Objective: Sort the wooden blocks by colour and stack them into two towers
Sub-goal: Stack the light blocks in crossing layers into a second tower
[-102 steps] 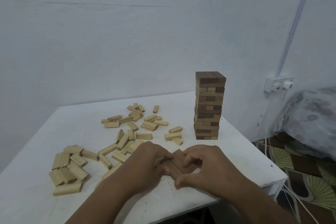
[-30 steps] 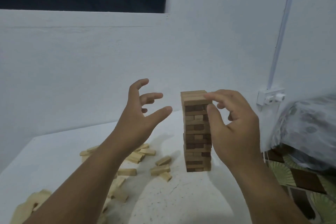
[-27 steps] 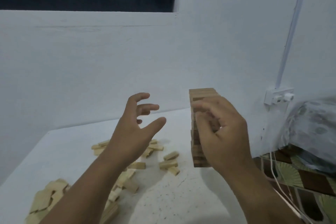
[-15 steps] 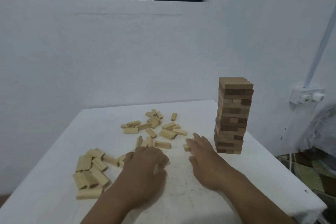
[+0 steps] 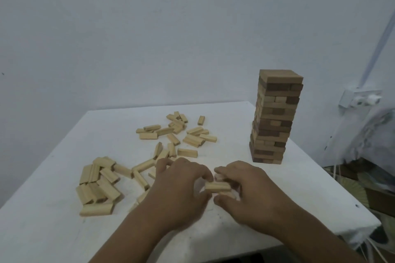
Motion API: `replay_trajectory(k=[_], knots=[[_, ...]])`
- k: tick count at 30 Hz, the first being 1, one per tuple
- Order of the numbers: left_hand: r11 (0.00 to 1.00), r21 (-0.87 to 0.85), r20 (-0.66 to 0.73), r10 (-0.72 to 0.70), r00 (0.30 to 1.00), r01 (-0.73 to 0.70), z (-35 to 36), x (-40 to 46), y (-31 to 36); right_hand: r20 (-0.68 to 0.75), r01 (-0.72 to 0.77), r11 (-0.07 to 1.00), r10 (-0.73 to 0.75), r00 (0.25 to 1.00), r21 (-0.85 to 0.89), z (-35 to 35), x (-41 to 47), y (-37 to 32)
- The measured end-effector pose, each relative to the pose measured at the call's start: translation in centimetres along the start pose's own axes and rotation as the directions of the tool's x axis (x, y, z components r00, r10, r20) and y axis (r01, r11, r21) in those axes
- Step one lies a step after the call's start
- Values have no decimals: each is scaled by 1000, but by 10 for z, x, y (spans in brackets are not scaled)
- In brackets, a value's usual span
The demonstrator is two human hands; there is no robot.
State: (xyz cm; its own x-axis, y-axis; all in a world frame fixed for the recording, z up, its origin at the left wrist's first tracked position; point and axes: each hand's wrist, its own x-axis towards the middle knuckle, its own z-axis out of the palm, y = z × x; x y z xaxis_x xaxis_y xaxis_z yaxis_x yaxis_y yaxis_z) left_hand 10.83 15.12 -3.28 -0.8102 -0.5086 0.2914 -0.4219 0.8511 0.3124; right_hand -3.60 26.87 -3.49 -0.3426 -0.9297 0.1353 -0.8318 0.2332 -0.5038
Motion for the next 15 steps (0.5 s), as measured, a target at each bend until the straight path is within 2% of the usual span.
replay_trajectory(k=[4,8,10,13,15], knots=[[1000,-12,-18,25,1000,-25,3,-3,3,-9,-6,1000,5,1000,-19,-14,-6,9],[1000,-23,-38,-10,999,10,7,-4,-6,1,-39,986,40,999,-163,-20,-4,22],[999,-11,-49,-31,998,30,9,-3,-11,-41,-52,982,45,998,-183,-15,-3,26],[1000,-11,-75,-3,997,2,11,-5,-12,-120,-85,993,75,990,-79,-10,-6,20],[1000,2,-109,26,994,-26,10,-6,-11,-107,-84,996,81,991,-20,-9,-8,14]])
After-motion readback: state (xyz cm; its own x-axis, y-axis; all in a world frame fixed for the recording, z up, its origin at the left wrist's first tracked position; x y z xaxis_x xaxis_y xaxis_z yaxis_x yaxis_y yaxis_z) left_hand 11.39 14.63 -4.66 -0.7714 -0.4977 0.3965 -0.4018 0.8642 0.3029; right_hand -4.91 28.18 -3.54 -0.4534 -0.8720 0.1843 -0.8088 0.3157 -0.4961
